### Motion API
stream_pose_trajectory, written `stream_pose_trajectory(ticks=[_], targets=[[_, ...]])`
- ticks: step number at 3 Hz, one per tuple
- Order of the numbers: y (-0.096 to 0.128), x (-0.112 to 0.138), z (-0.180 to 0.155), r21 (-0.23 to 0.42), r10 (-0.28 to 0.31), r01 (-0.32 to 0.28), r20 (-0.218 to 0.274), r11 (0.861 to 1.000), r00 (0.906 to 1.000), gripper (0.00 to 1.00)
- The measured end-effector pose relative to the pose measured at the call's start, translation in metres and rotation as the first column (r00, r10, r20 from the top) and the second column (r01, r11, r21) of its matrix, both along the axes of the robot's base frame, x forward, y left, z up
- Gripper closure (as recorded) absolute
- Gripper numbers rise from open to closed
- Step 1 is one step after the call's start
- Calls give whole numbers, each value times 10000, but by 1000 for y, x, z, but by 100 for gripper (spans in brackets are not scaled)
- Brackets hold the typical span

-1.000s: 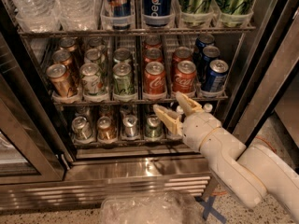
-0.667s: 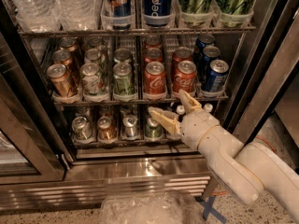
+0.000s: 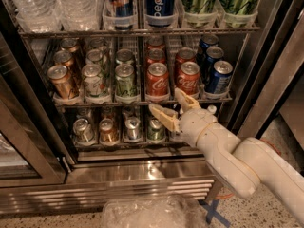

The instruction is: Pick coke can from middle shelf of fridge

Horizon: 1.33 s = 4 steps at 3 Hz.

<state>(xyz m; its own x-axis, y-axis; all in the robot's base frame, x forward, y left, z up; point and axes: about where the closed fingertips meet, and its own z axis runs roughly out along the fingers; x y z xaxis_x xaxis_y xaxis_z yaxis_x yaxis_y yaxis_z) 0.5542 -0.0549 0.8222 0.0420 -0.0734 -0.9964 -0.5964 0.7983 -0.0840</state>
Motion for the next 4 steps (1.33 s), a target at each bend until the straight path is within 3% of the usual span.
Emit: stream_pose_trajectory(ticks=[4], targets=[[10,45,16,30,229,-232,778,9997,9967,31]])
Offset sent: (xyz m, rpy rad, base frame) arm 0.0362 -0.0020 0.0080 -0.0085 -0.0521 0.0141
